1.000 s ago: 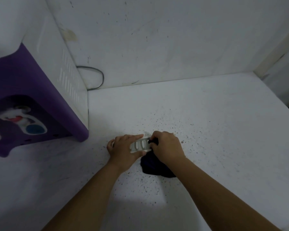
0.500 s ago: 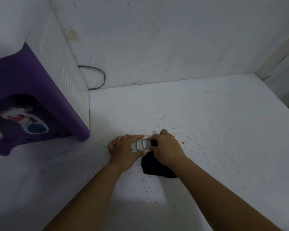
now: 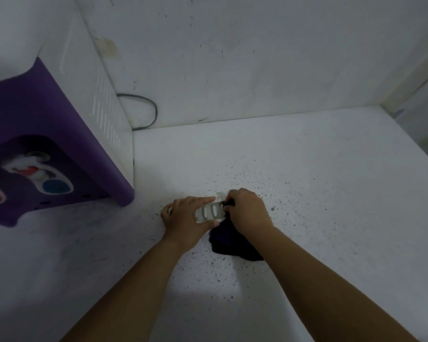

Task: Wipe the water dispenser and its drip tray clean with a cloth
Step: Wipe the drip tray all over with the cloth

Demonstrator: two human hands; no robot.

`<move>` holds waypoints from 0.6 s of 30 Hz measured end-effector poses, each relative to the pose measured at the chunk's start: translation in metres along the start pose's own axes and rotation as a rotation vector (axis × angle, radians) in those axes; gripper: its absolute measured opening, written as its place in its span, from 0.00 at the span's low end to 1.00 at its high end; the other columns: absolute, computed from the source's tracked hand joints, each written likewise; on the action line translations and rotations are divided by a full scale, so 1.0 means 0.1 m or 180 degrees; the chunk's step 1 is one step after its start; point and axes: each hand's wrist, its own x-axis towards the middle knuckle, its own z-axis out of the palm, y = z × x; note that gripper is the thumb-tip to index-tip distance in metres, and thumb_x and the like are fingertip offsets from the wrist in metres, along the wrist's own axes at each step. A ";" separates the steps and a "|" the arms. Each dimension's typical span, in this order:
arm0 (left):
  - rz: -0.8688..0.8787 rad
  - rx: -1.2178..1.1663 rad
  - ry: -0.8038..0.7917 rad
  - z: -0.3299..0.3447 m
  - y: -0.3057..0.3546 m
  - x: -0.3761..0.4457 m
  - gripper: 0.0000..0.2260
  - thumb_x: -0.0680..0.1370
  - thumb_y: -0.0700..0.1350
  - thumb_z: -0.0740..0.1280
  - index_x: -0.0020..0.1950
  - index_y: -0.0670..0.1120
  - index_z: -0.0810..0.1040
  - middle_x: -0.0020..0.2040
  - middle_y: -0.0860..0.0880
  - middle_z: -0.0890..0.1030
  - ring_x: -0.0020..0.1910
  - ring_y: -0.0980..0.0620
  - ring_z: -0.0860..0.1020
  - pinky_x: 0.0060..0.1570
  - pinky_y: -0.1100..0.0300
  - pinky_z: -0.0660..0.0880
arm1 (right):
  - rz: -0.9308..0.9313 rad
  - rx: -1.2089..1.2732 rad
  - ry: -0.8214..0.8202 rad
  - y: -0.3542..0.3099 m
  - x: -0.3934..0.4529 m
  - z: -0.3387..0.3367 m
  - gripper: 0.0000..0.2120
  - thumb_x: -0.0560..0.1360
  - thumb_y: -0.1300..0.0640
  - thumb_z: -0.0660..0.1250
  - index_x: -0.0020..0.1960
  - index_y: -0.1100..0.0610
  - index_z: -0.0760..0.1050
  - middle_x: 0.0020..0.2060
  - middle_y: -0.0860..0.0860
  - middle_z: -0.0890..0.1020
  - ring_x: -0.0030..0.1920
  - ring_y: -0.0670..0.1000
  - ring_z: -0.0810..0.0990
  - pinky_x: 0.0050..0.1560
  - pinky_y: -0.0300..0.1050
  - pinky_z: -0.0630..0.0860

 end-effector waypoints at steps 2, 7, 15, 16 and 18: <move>-0.0014 -0.0026 -0.0013 0.00 0.00 0.01 0.24 0.68 0.62 0.72 0.63 0.67 0.71 0.61 0.61 0.74 0.64 0.55 0.68 0.67 0.52 0.54 | 0.0022 -0.0013 -0.0017 -0.02 0.02 -0.02 0.07 0.77 0.59 0.64 0.52 0.62 0.77 0.50 0.57 0.77 0.49 0.54 0.77 0.44 0.41 0.69; -0.0016 0.0085 -0.0022 -0.01 0.01 0.00 0.25 0.68 0.64 0.71 0.63 0.68 0.70 0.62 0.61 0.73 0.64 0.55 0.67 0.67 0.52 0.54 | 0.0120 -0.0201 -0.0482 -0.04 0.04 -0.09 0.07 0.77 0.61 0.63 0.53 0.61 0.78 0.51 0.56 0.81 0.50 0.53 0.79 0.46 0.40 0.72; 0.0015 -0.0290 -0.0467 -0.07 -0.03 0.07 0.29 0.63 0.68 0.63 0.64 0.67 0.70 0.63 0.59 0.76 0.64 0.55 0.71 0.69 0.51 0.61 | 0.0272 0.0708 -0.0248 -0.03 -0.02 -0.26 0.08 0.76 0.55 0.67 0.53 0.56 0.80 0.51 0.54 0.82 0.51 0.52 0.79 0.48 0.40 0.72; -0.0064 -0.0489 -0.0560 -0.11 -0.03 0.08 0.31 0.62 0.67 0.63 0.65 0.65 0.72 0.63 0.58 0.76 0.63 0.55 0.72 0.69 0.50 0.62 | 0.0283 0.0687 -0.0257 -0.05 -0.02 -0.21 0.08 0.76 0.55 0.68 0.52 0.56 0.80 0.51 0.54 0.82 0.51 0.52 0.79 0.48 0.40 0.72; -0.0305 -0.0992 -0.0699 -0.19 -0.05 0.11 0.30 0.60 0.64 0.63 0.63 0.63 0.73 0.62 0.58 0.77 0.61 0.55 0.75 0.68 0.50 0.65 | 0.0304 0.0676 -0.0249 -0.09 -0.01 -0.13 0.08 0.76 0.55 0.68 0.52 0.56 0.80 0.50 0.53 0.83 0.51 0.52 0.79 0.49 0.40 0.72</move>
